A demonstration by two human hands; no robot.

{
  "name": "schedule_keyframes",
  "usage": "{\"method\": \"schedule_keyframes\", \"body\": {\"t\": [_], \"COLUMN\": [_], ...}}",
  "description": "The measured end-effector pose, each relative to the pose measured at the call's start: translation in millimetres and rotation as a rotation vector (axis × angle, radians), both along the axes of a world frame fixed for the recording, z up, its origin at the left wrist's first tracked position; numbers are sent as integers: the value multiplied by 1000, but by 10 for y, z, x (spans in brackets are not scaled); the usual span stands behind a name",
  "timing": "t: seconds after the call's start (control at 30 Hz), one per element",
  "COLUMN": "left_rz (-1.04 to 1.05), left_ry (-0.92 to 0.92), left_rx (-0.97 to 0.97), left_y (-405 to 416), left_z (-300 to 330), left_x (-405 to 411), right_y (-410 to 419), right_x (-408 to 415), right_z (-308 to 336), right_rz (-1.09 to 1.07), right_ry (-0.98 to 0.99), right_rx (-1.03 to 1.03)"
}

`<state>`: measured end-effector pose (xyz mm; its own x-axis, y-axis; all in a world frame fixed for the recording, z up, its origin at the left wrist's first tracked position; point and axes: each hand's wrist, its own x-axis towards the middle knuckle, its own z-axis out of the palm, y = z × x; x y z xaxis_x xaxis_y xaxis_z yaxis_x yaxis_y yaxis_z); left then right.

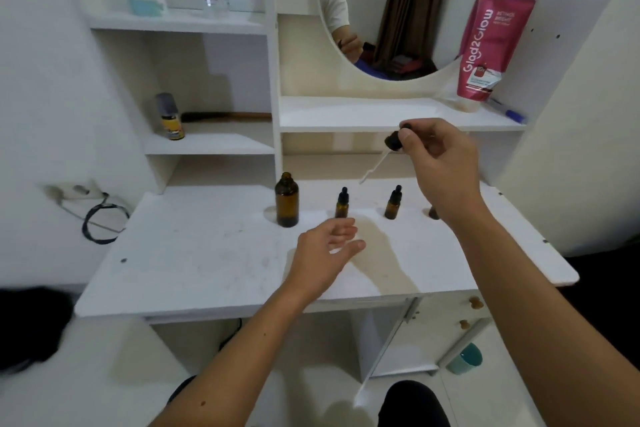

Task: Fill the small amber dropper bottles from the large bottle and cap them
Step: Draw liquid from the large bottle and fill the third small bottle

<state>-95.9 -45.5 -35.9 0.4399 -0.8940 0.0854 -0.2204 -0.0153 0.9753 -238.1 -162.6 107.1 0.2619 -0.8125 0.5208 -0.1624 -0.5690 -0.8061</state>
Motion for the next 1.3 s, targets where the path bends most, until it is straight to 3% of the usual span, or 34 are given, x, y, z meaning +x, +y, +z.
{"method": "schedule_keyframes", "body": {"t": [0.1,0.4,1.07,1.3], "left_rz": [87,361,270,269], "left_ry": [36,-86,-120,-132], "left_rx": [1,-9,32,24], "left_y": [244,521,150,160], "left_z": [-4,66,-25,-35], "left_x": [333,943,1100,1102], "right_y": [168,414,341,352], "right_x": [332,968,1378,1386], "right_z": [-11,22,-351,-411], "right_rz": [80,162,176,139], "right_ry": [-33,-117,243,250], "right_rx": [24,57,26,26]}}
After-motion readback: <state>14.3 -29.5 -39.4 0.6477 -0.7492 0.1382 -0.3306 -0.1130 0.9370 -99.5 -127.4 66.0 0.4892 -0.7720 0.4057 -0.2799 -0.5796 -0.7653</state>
